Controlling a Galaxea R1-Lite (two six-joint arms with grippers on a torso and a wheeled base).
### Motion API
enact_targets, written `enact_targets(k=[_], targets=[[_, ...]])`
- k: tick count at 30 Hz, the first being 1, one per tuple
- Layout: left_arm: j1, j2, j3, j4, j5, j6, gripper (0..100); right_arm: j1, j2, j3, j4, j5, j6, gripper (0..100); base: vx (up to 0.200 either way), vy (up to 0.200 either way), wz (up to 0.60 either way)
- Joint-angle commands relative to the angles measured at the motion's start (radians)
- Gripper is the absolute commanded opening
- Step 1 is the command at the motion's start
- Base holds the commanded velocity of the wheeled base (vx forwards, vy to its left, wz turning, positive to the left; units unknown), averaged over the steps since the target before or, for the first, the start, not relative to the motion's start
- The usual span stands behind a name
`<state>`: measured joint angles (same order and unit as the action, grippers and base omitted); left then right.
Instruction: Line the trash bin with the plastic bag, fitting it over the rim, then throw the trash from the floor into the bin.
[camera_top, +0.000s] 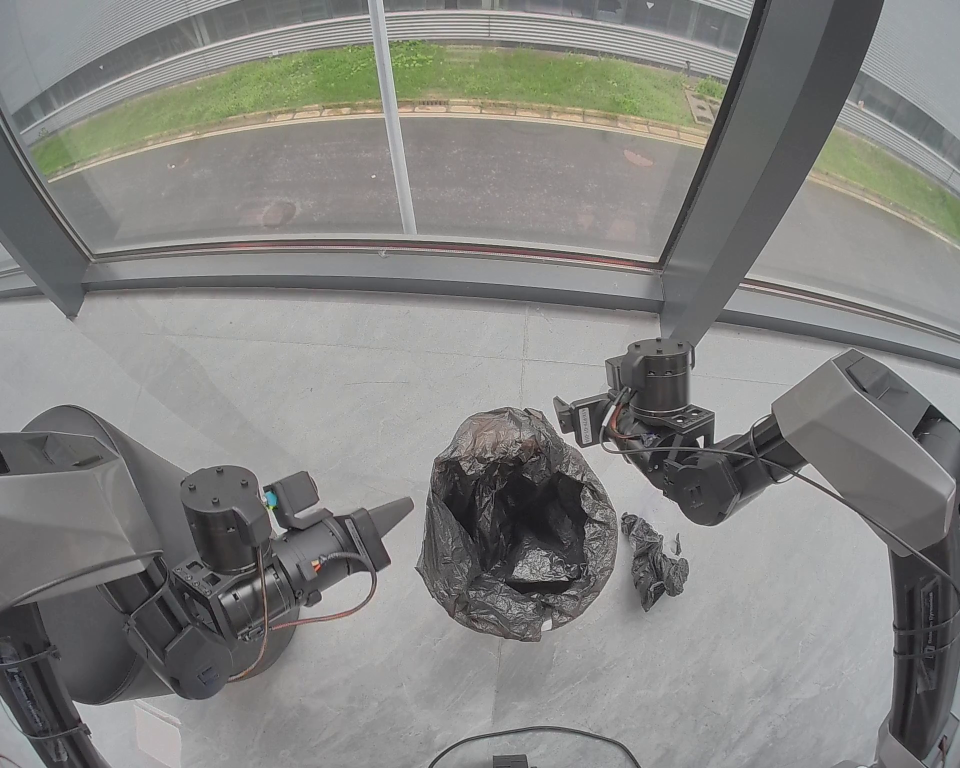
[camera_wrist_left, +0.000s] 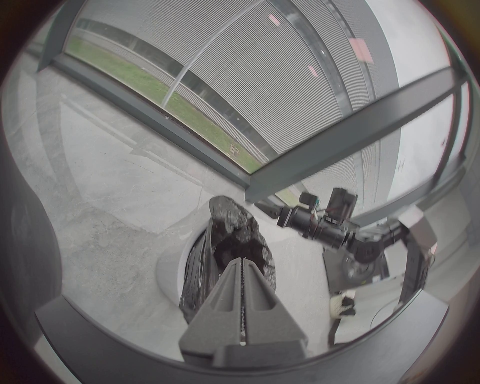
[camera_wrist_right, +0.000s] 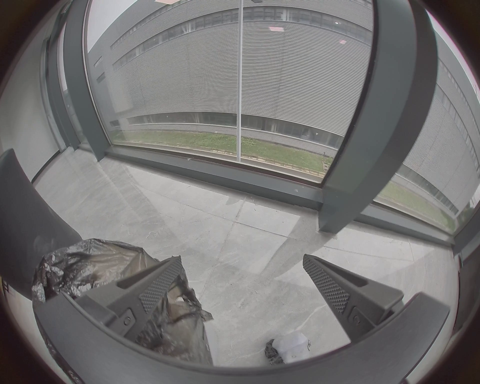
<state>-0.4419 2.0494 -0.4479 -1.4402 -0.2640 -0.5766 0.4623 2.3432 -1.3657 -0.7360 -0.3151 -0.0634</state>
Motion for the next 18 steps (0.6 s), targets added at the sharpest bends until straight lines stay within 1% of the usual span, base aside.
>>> enact_targets(k=[1, 2, 3, 6, 9, 10, 13, 14, 18], targets=[[-0.072, 0.095, 0.090, -0.029, 0.043, 0.179, 0, -0.036, -0.065, 0.139, -0.115, -0.001, 0.066, 100, 0.000, 0.000, 0.00], [-0.072, 0.095, 0.090, -0.029, 0.043, 0.179, 0, -0.036, -0.065, 0.139, -0.115, -0.001, 0.066, 100, 0.000, 0.000, 0.00], [-0.115, 0.157, 0.074, -0.031, 0.144, 0.279, 0, -0.057, -0.064, 0.163, -0.148, 0.002, 0.097, 100, 0.000, 0.000, 0.00], [-0.192, 0.209, 0.008, -0.009, 0.253, 0.319, 0, -0.105, -0.061, 0.189, -0.194, 0.018, 0.134, 100, 0.000, 0.000, 0.00], [-0.224, 0.226, -0.025, 0.030, 0.278, 0.336, 0, -0.134, -0.053, 0.197, -0.214, 0.021, 0.145, 100, 0.000, 0.000, 0.00], [-0.233, 0.227, -0.051, 0.075, 0.289, 0.356, 0, -0.149, -0.051, 0.198, -0.218, 0.028, 0.146, 100, 0.000, 0.000, 0.00], [-0.242, 0.226, -0.086, 0.126, 0.315, 0.363, 0, -0.165, -0.064, 0.200, -0.217, 0.054, 0.149, 100, 0.000, 0.000, 0.00], [-0.248, 0.224, -0.123, 0.162, 0.336, 0.365, 0, -0.177, -0.073, 0.201, -0.217, 0.070, 0.151, 100, 0.000, 0.000, 0.00], [-0.248, 0.207, -0.181, 0.245, 0.368, 0.366, 0, -0.182, -0.071, 0.201, -0.215, 0.074, 0.152, 100, 0.000, 0.000, 0.00]])
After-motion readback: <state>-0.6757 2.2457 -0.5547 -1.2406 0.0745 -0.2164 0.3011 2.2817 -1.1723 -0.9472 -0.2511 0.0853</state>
